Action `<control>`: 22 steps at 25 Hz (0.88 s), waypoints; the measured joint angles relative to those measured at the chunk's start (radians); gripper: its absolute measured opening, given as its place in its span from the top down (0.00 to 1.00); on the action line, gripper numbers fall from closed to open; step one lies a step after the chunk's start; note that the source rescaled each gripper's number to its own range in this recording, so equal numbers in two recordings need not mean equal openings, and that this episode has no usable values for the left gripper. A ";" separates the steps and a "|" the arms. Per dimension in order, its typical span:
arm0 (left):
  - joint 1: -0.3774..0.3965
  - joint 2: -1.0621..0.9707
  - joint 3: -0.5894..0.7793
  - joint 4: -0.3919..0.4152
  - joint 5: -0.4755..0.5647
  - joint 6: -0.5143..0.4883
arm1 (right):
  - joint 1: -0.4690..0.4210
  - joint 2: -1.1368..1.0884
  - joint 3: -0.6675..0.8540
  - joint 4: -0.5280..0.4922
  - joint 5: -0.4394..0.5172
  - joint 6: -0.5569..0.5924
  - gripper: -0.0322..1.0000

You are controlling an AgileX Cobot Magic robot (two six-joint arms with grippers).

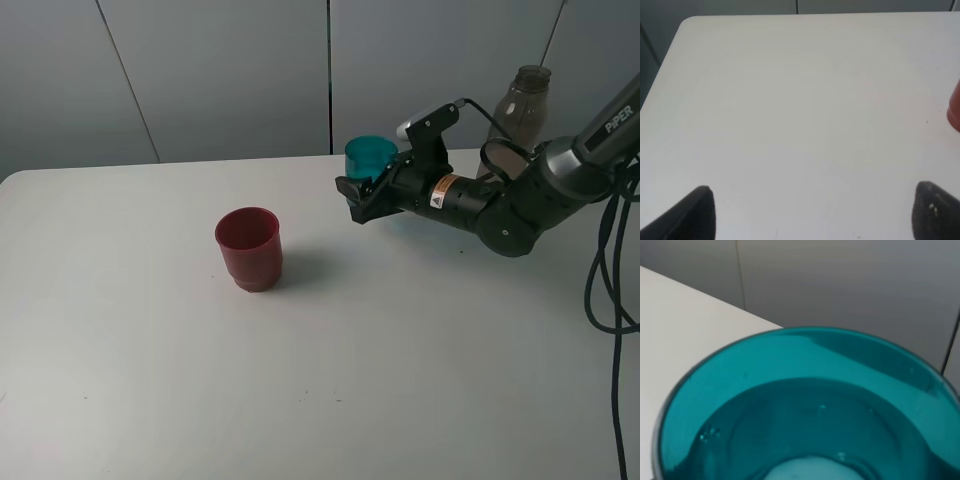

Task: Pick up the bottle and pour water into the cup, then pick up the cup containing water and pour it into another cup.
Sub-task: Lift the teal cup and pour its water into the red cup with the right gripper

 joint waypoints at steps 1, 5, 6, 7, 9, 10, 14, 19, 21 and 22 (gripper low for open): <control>0.000 0.000 0.000 0.000 0.000 0.000 | 0.015 0.000 -0.013 0.000 0.026 0.000 0.90; 0.000 0.000 0.000 0.000 0.000 0.002 | 0.069 0.000 -0.074 0.000 0.105 0.000 0.90; 0.000 0.000 0.000 0.000 0.000 0.002 | 0.082 0.000 -0.092 0.000 0.120 0.000 0.90; 0.000 0.000 0.000 0.000 0.000 0.002 | 0.091 0.000 -0.107 0.000 0.135 0.000 0.90; 0.000 0.000 0.000 0.000 0.000 0.004 | 0.109 0.000 -0.142 0.000 0.159 0.000 0.90; 0.000 0.000 0.000 0.000 0.000 0.004 | 0.115 0.000 -0.158 0.000 0.173 0.000 0.90; 0.000 0.000 0.000 0.000 0.000 0.004 | 0.137 0.000 -0.203 -0.004 0.197 0.002 0.90; 0.000 0.000 0.000 0.000 0.000 0.002 | 0.162 0.000 -0.235 -0.008 0.199 -0.022 0.90; 0.000 0.000 0.000 0.000 0.000 0.002 | 0.167 0.000 -0.235 -0.010 0.201 -0.053 0.90; 0.000 0.000 0.000 0.000 0.000 0.002 | 0.168 0.000 -0.235 -0.010 0.204 -0.063 0.90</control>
